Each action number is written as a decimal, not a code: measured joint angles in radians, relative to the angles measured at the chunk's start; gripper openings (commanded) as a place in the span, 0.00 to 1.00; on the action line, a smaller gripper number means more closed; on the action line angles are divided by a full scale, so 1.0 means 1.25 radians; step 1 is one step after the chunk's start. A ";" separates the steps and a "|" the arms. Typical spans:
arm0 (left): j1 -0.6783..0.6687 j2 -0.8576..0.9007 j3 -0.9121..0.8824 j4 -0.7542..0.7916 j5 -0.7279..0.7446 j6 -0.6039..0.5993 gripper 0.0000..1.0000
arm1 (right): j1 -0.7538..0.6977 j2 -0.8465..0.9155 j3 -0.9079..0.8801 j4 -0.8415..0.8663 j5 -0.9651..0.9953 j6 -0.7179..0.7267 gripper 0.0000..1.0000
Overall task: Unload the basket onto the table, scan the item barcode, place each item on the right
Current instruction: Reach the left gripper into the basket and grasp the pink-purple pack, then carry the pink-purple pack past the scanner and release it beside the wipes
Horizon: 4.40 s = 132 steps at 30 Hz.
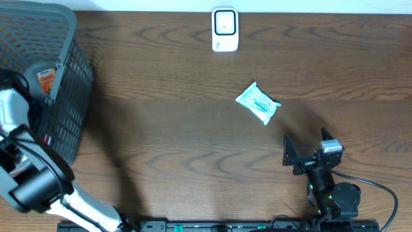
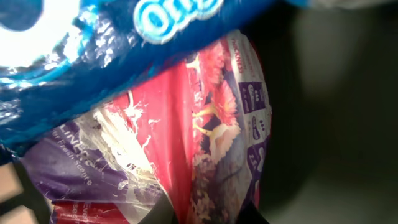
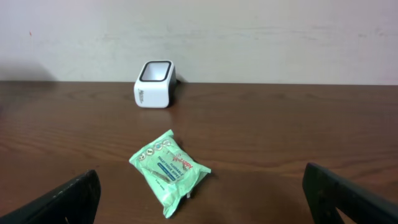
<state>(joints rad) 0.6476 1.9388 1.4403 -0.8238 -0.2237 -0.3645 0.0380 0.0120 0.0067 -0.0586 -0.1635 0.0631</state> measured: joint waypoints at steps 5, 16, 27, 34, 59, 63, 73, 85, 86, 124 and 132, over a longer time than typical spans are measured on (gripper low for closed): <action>-0.003 -0.162 -0.002 0.065 0.225 -0.002 0.07 | 0.000 0.000 0.000 0.000 0.000 0.000 0.99; -0.007 -0.548 0.007 0.197 0.426 -0.005 0.07 | 0.000 0.000 0.000 0.000 0.000 0.000 0.99; -0.032 -0.578 0.005 0.298 0.565 -0.009 0.08 | 0.000 0.000 0.000 0.000 0.000 0.000 0.99; -0.221 -0.614 0.005 0.360 0.663 -0.006 0.07 | 0.000 0.000 0.000 0.000 0.000 0.000 0.99; -0.977 -0.126 0.006 0.187 0.332 0.032 0.07 | 0.000 0.000 0.000 0.000 0.000 0.000 0.99; -1.003 -0.048 0.006 0.220 0.263 0.009 0.07 | 0.000 0.000 0.000 0.000 0.000 0.000 0.99; -1.043 0.080 0.006 0.300 0.203 -0.148 0.07 | 0.000 0.000 0.000 0.000 0.000 0.000 0.99; -1.103 0.104 0.006 0.449 0.253 -0.229 0.08 | 0.000 0.000 0.000 0.000 0.000 0.000 0.99; -1.107 0.104 0.006 0.461 0.267 -0.229 0.09 | 0.000 0.000 0.000 0.000 0.000 0.000 0.99; -1.049 0.005 0.036 0.243 0.163 -0.049 0.59 | 0.000 0.000 0.000 0.000 0.000 0.000 0.99; -1.021 -0.034 0.037 0.226 0.177 -0.003 0.59 | 0.000 0.000 0.000 0.000 0.000 0.000 0.99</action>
<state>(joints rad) -0.6281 1.8961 1.4860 -0.5415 -0.0025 -0.3679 0.0380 0.0120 0.0067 -0.0586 -0.1635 0.0628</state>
